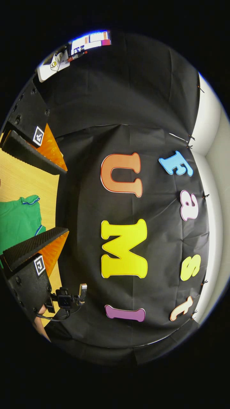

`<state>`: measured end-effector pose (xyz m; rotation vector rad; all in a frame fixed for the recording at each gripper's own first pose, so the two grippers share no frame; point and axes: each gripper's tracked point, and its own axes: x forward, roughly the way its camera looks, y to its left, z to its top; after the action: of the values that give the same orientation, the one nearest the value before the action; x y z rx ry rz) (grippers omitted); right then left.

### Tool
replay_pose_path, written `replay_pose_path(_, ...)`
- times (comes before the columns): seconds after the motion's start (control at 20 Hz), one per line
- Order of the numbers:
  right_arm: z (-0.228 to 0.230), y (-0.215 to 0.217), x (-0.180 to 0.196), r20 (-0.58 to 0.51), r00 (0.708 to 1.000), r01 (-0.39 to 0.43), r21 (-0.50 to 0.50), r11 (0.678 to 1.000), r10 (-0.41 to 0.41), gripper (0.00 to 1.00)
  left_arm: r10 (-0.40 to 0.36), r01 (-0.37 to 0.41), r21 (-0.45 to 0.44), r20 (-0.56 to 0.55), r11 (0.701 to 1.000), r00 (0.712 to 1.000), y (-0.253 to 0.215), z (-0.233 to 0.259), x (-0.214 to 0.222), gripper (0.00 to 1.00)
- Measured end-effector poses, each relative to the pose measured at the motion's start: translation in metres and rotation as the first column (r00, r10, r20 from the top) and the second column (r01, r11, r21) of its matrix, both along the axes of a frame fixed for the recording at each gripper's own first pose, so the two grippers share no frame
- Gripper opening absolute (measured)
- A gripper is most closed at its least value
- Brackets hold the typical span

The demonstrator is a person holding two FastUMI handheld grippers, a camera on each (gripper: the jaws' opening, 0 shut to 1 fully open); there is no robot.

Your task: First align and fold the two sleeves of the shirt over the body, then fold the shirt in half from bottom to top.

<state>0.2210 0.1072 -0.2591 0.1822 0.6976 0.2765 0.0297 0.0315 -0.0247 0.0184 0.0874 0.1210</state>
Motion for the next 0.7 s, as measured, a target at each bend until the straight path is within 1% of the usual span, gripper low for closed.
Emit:
replay_pose_path(0.05,0.009,-0.009,-0.004,0.026,1.0,0.009,-0.021,1.0,-0.008,0.89,-0.013,0.013,-0.001,-0.009,1.0,1.0,0.0,-0.005,0.002,1.0)
replay_pose_path(0.15,0.032,-0.023,-0.015,0.092,0.996,0.024,-0.051,0.998,-0.019,0.95,-0.029,0.029,-0.007,-0.041,1.0,0.999,0.002,-0.022,0.01,1.0)
replay_pose_path(0.3,0.07,-0.044,-0.042,0.174,0.984,0.05,-0.077,0.996,-0.036,0.96,-0.073,0.068,-0.041,-0.12,0.997,0.99,0.004,-0.057,0.027,1.0)
replay_pose_path(0.45,0.1,-0.069,-0.075,0.238,0.97,0.079,-0.129,0.988,-0.047,0.96,-0.093,0.07,-0.114,-0.216,0.991,0.972,0.013,-0.1,0.044,1.0)
replay_pose_path(0.5,0.109,-0.076,-0.087,0.253,0.966,0.089,-0.138,0.986,-0.052,0.96,-0.101,0.07,-0.129,-0.247,0.989,0.964,0.015,-0.116,0.052,1.0)
replay_pose_path(0.65,0.132,-0.099,-0.12,0.288,0.955,0.123,-0.179,0.976,-0.067,0.96,-0.119,0.087,-0.105,-0.351,0.991,0.929,0.022,-0.168,0.075,1.0)
replay_pose_path(0.7,0.137,-0.106,-0.128,0.296,0.952,0.137,-0.189,0.972,-0.077,0.92,-0.125,0.088,-0.113,-0.384,0.99,0.915,0.024,-0.184,0.083,1.0)
